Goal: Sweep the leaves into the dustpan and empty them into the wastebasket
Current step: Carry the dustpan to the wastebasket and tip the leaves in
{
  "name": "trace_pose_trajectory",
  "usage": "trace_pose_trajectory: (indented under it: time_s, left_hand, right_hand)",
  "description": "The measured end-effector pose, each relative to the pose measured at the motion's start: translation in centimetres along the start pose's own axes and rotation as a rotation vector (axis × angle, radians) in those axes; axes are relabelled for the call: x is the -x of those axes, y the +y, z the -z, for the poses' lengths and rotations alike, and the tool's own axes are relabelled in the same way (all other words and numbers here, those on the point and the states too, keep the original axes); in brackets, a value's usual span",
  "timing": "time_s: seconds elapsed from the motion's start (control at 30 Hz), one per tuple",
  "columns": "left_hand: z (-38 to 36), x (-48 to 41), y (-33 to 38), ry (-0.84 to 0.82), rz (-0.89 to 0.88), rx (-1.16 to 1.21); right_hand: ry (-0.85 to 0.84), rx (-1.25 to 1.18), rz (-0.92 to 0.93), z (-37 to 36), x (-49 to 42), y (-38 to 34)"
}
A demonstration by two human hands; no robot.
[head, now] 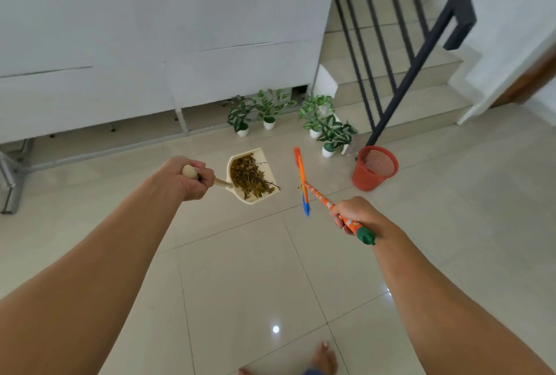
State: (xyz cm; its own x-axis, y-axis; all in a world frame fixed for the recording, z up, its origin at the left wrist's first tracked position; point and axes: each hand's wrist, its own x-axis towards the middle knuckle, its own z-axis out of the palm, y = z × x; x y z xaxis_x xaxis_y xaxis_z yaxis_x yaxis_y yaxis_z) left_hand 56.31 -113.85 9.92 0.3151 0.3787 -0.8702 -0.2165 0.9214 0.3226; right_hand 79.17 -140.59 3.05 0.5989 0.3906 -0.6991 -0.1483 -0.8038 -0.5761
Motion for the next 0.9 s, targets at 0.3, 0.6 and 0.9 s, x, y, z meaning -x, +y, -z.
trace_pose_trajectory:
  time_s: [0.3, 0.6, 0.9]
  left_hand:
    - [-8.5, -0.8, -10.2, -0.087, 0.128, -0.137]
    - [-18.0, -1.2, -18.4, -0.167, 0.223, -0.237]
    - [-26.2, -0.6, -23.6, -0.224, 0.24, -0.294]
  right_hand:
    - [0.066, -0.228, -0.1, 9.2, 0.2, 5.0]
    - [0.119, -0.349, -0.163, 18.6, 1.1, 9.8]
    - [0.191, -0.45, -0.233, 26.3, 0.4, 12.6]
